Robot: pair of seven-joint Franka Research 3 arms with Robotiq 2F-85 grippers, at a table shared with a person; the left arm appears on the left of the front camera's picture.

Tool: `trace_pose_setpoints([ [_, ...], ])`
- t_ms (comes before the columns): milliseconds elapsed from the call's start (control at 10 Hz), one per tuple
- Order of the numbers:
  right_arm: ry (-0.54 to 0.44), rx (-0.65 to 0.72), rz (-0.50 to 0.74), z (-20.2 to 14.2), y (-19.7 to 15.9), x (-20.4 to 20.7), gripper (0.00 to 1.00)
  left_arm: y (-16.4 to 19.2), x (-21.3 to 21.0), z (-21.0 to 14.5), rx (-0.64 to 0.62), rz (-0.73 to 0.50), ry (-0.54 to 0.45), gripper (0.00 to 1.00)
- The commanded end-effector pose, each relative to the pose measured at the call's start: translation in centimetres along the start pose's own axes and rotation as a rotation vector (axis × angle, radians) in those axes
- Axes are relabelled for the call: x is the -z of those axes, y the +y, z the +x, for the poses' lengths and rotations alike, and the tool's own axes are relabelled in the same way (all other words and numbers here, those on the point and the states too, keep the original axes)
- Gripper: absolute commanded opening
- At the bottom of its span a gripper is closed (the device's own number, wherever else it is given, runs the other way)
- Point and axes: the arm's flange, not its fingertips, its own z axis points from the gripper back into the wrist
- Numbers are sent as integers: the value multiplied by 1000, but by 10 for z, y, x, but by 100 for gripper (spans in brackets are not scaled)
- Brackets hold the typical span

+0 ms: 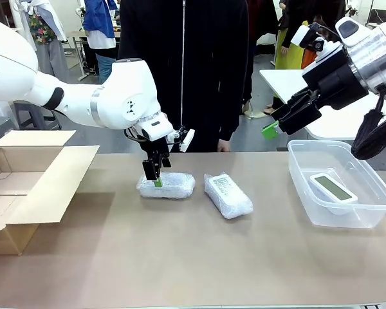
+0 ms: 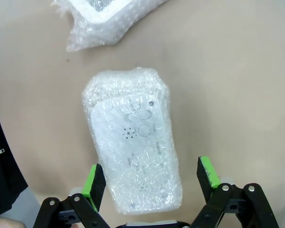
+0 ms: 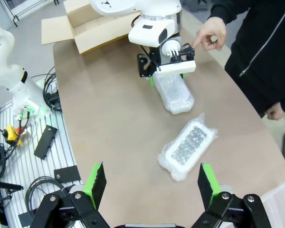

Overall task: Separate and place wrapped and unwrapped clocks.
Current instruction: Pick up the Digital clock indicated by the person.

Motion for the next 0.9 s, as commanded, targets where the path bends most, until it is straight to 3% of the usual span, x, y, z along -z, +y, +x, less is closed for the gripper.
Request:
trace_pose_setpoints([
  [0,-12,2,14,0,-1,1,100,11,9,-1,-41,21,40,100],
  [800,-12,2,14,0,-1,1,100,29,35,-8,-52,-20,26,100],
])
